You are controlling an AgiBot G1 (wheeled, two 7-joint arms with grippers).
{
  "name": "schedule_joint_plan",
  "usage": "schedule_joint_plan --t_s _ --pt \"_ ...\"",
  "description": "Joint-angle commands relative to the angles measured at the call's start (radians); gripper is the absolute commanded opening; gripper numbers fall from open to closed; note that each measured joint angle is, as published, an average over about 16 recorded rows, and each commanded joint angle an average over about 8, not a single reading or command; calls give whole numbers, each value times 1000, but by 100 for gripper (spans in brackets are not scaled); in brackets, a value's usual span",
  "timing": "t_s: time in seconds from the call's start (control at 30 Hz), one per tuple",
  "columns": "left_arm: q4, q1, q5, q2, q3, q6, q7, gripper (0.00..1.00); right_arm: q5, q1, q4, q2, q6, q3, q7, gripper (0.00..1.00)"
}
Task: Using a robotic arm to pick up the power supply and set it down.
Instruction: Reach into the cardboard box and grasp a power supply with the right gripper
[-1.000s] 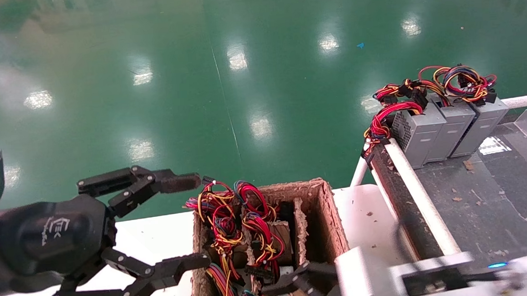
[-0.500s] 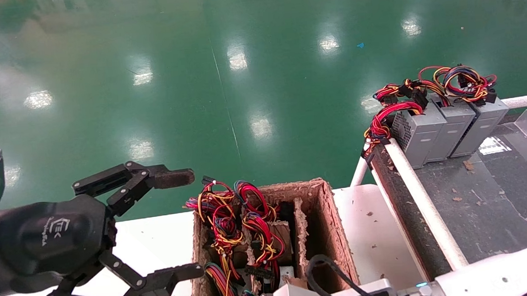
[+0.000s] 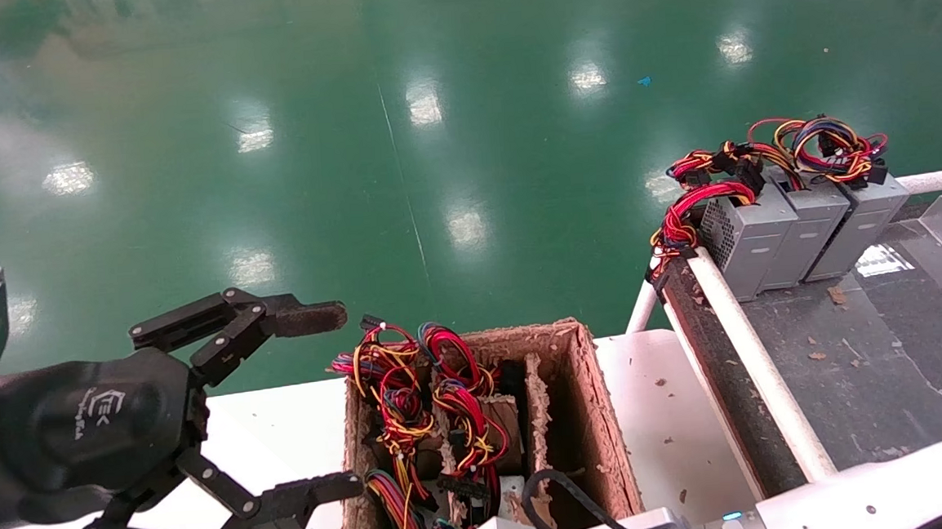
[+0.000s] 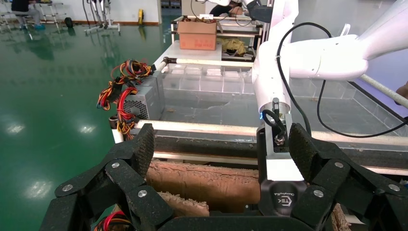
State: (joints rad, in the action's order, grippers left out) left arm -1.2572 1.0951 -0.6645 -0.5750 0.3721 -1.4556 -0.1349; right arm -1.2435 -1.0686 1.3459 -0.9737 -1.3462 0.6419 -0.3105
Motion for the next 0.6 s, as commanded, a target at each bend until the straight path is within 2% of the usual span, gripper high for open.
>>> schedule_joint_plan --t_s 0.03,0.37,0.6 --pt "0 0 0 0 0 0 0 100 -4 0 0 -1 3 1 -1 0" --pt "0 0 0 0 0 0 0 100 10 22 0 -1 19 -8 14 0" --pt "0 0 0 0 0 0 0 100 80 34 3 18 9 -46 46 0"
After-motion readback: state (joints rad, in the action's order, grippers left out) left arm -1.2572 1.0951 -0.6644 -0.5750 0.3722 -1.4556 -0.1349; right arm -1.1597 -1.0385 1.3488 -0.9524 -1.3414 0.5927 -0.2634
